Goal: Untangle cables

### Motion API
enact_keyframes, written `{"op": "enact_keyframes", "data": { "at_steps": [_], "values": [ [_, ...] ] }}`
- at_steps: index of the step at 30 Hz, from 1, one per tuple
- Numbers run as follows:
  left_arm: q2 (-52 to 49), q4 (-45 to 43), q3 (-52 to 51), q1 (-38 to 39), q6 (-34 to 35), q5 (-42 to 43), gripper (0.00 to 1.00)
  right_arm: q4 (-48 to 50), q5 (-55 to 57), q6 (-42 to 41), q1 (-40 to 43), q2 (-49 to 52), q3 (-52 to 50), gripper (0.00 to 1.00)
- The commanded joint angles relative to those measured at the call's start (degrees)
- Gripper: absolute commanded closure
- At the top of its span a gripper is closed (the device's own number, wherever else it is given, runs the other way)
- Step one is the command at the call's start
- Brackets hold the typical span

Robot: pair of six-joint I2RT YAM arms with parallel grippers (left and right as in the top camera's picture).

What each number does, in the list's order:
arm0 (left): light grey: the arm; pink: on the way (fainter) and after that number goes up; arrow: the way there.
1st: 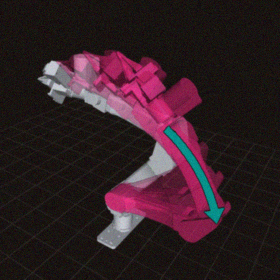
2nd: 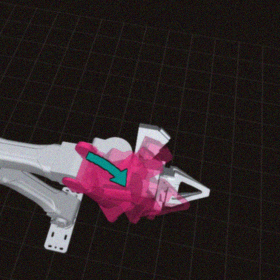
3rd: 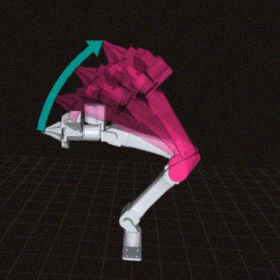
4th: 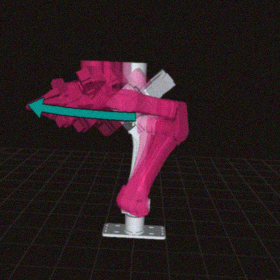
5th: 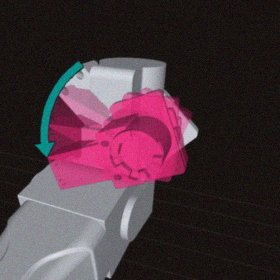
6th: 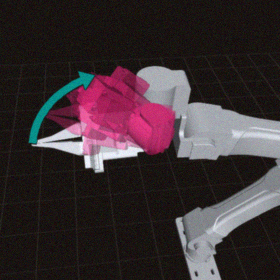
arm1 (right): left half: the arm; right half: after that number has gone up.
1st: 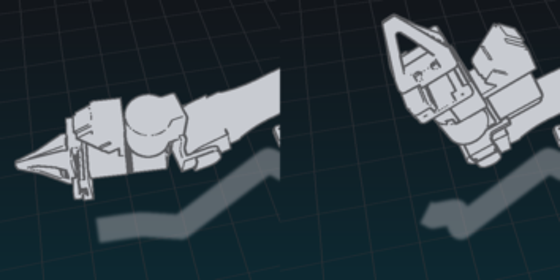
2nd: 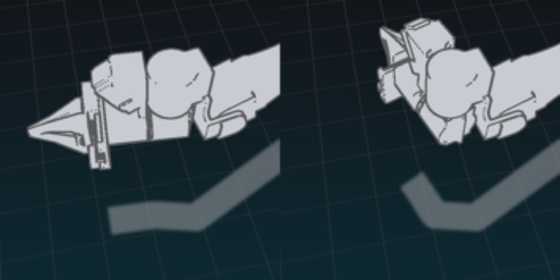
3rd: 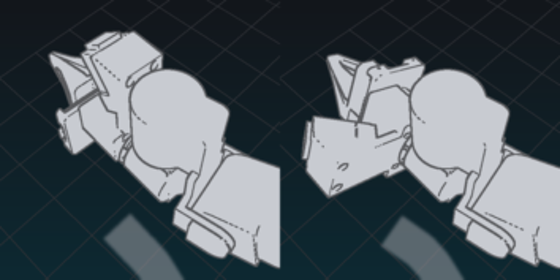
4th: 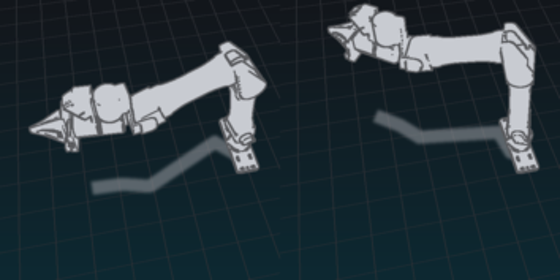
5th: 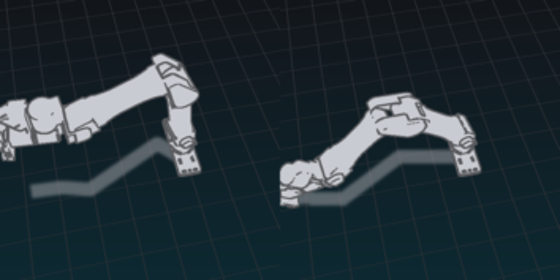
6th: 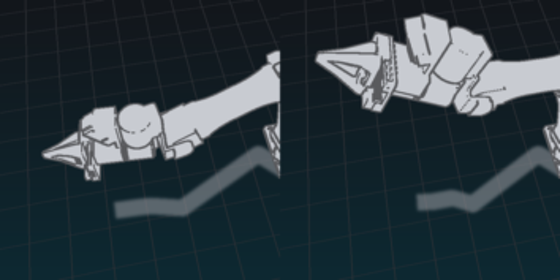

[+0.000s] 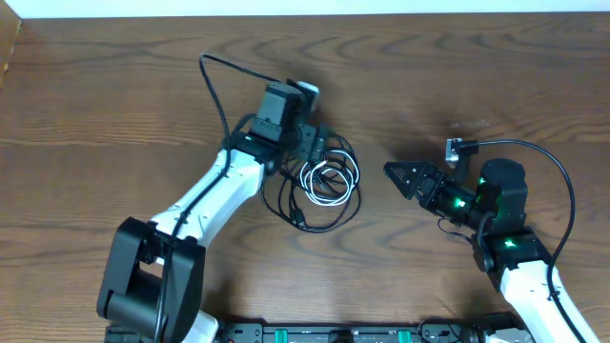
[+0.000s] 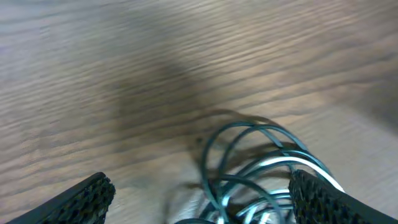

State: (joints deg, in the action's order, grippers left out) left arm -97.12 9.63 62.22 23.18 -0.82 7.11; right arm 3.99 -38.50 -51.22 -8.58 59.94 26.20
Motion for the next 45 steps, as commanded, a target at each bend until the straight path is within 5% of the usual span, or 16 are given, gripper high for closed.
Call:
{"op": "enact_keyframes", "data": {
  "at_steps": [1,11,17,32,36,43,45],
  "values": [
    [-2.27,-0.33,0.24,-0.39,-0.66,-0.09,0.09,-0.13,0.94,1.18,-0.74,0.09,0.59,0.14],
    [-10.93,-6.16,0.24,-0.24,-1.57,-0.09,0.09,-0.2,0.87,1.16,-0.85,0.09,0.59,0.17],
    [-11.13,-5.9,0.24,-0.17,-1.49,7.56,0.09,-0.15,0.92,1.16,-0.85,0.09,0.59,0.18],
    [-14.12,-2.86,0.13,0.42,-1.7,9.38,0.15,-0.15,0.96,1.16,-0.85,0.09,0.59,0.2],
    [-14.12,-2.82,0.13,0.44,-1.7,9.4,0.28,-0.15,0.96,1.16,-0.85,0.09,0.59,0.2],
    [-14.12,-2.86,0.15,0.42,-1.68,9.4,0.88,-0.17,0.96,1.14,-0.85,0.09,0.59,0.21],
    [-14.05,-2.86,0.15,0.42,-1.66,9.4,0.92,-0.17,0.94,1.14,-0.85,0.09,0.59,0.21]
  ]
}}
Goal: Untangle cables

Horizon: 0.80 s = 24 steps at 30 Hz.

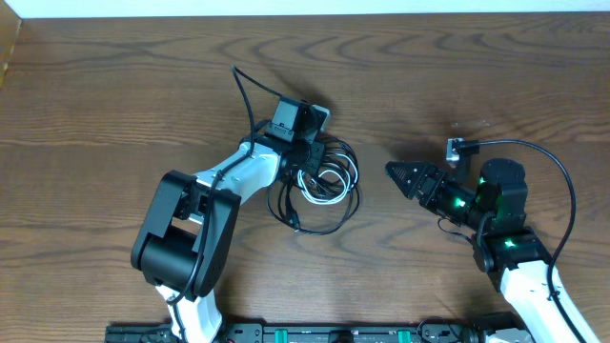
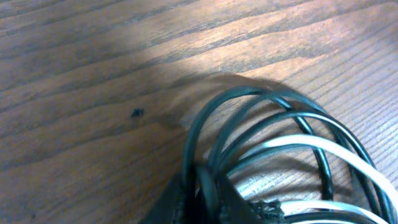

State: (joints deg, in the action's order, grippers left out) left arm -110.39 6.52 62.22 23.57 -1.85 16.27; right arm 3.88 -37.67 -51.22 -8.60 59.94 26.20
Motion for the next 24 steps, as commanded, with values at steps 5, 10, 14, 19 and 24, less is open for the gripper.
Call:
{"op": "enact_keyframes", "data": {
  "at_steps": [5,10,14,19,24],
  "values": [
    [1.81,0.24,0.17,0.02,-0.63,0.26,0.92,-0.07,0.11,1.16,-0.83,0.09,0.59,0.21],
    [9.88,0.2,0.26,0.02,-0.68,1.31,0.92,-0.07,0.13,1.2,-0.83,0.09,0.59,0.2],
    [18.16,0.28,0.26,0.02,-0.74,1.36,0.92,-0.07,0.0,5.84,-0.83,0.09,0.59,0.2],
    [24.87,2.51,0.26,0.02,-7.23,10.08,0.92,0.0,-0.79,13.55,-0.83,0.07,0.59,0.25],
    [26.67,8.61,0.26,0.02,-7.61,10.58,0.92,1.4,-4.57,17.9,-0.83,0.07,0.59,0.24]
  ]
}}
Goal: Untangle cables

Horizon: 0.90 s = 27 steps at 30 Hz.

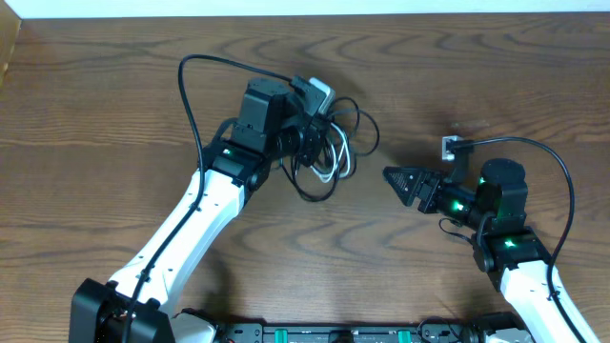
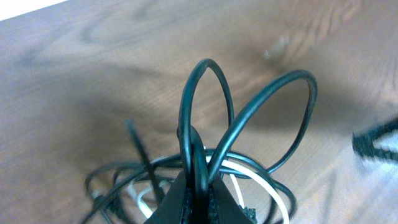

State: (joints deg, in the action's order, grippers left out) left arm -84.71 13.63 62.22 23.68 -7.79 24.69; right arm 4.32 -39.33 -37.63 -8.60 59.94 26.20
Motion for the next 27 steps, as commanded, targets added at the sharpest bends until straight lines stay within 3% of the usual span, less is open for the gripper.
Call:
{"op": "enact_keyframes", "data": {
  "at_steps": [1,6,12,16,27],
  "values": [
    [0.96,2.54,0.26,-0.09,-1.66,2.25,0.92,2.19,-4.31,4.55,-0.83,0.07,0.59,0.24],
    [0.98,6.71,0.26,-0.09,-8.33,17.07,0.92,10.12,-12.33,8.31,-0.83,0.07,0.59,0.24],
    [0.98,10.34,0.26,-0.09,-13.2,27.45,0.92,10.05,-12.26,18.62,-0.83,0.07,0.59,0.33],
    [0.98,13.2,0.26,-0.09,-15.82,27.39,0.92,10.05,-11.93,23.28,-0.83,0.07,0.59,0.35],
    [0.98,23.1,0.26,-0.09,-25.31,27.63,0.92,10.08,-5.07,23.5,-0.83,0.07,0.59,0.43]
  ]
}}
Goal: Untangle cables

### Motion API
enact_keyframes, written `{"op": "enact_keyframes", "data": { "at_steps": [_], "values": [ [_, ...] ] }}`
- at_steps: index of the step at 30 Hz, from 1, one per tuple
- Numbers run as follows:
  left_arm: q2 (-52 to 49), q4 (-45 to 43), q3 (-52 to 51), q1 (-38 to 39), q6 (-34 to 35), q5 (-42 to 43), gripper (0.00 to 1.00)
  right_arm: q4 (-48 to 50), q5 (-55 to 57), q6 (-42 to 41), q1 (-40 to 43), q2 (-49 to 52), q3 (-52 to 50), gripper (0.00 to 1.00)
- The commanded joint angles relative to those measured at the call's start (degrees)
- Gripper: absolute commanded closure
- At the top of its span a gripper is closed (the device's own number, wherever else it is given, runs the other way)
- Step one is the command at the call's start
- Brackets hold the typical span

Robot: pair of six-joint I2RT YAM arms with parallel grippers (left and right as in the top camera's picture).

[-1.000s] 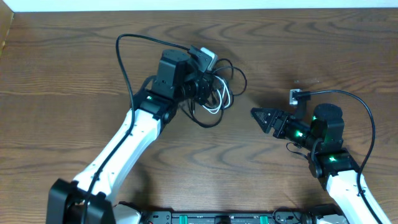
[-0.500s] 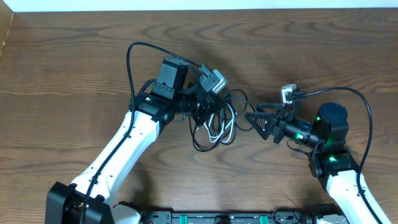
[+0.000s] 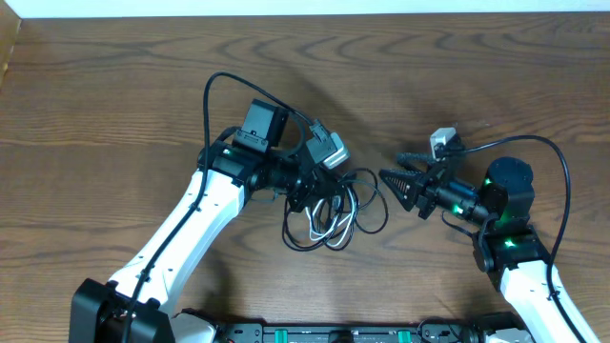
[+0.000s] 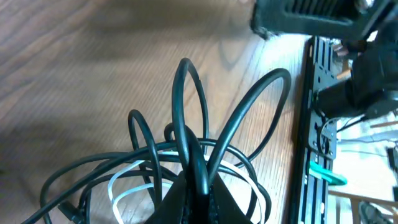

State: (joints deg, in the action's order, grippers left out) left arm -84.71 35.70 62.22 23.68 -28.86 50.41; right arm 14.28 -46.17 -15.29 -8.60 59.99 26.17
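A tangle of black loops and one white cable (image 3: 329, 221) hangs from my left gripper (image 3: 307, 191) near the table's middle. In the left wrist view the left gripper (image 4: 196, 182) is shut on a black cable strand, with two black loops (image 4: 186, 93) standing up past the fingers and the white cable (image 4: 124, 182) looping below. Whether the bundle's lower loops touch the wood cannot be told. My right gripper (image 3: 386, 177) points left at the bundle from a short gap away. Its tips meet in a point with nothing between them.
The wooden table (image 3: 114, 95) stretches around both arms. A black rail with green clips (image 3: 315, 333) runs along the front edge, seen also as the rail (image 4: 317, 124) in the left wrist view. The right arm's own black lead (image 3: 558, 181) arcs beside it.
My left gripper, still shut on the black strand, has moved from the back of the table toward the front and turned. The bundle now hangs lower, closer to the right gripper, which tilted slightly.
First my left gripper stood open over the bundle lying on the table. Then it was shut on the black loops. After that it held the bundle up toward the back of the table, and now holds it near the middle, by the right gripper's tip.
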Motion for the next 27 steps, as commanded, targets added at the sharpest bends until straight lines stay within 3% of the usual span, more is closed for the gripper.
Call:
{"op": "enact_keyframes", "data": {
  "at_steps": [1,6,12,21,22,23,25,26,27],
  "values": [
    [0.98,1.38,0.26,-0.09,-6.95,4.7,0.92,0.02,2.12,0.92,-0.83,0.02,0.61,0.43],
    [0.98,0.7,0.26,-0.09,-11.65,8.9,0.92,-0.15,1.75,-0.55,-0.85,0.02,0.61,0.37],
    [0.98,-4.37,0.26,-0.09,-11.67,14.43,0.92,-0.37,-2.71,-0.52,-0.9,0.04,0.61,0.33],
    [0.96,-9.66,0.26,-0.09,-11.61,15.65,0.92,-0.31,-10.86,-0.46,-0.92,0.02,0.61,0.36],
    [0.96,-9.64,0.26,-0.09,-11.61,15.65,0.92,-0.24,-11.21,-0.46,-0.94,0.02,0.61,0.39],
    [0.96,-9.64,0.26,-0.09,-11.61,15.63,0.93,-0.11,-11.43,-0.28,-0.94,0.02,0.61,0.49],
    [0.92,-9.66,0.26,-0.09,-11.61,15.61,0.92,-0.07,-11.41,-0.26,-0.94,0.02,0.61,0.77],
    [0.9,-9.66,0.26,-0.09,-11.61,15.54,0.92,-0.07,-11.23,-0.28,-0.94,0.02,0.61,0.99],
    [0.85,-9.64,0.26,-0.09,-11.58,14.82,0.92,-0.09,-11.21,-0.31,-0.94,0.02,0.61,0.99]
  ]
}}
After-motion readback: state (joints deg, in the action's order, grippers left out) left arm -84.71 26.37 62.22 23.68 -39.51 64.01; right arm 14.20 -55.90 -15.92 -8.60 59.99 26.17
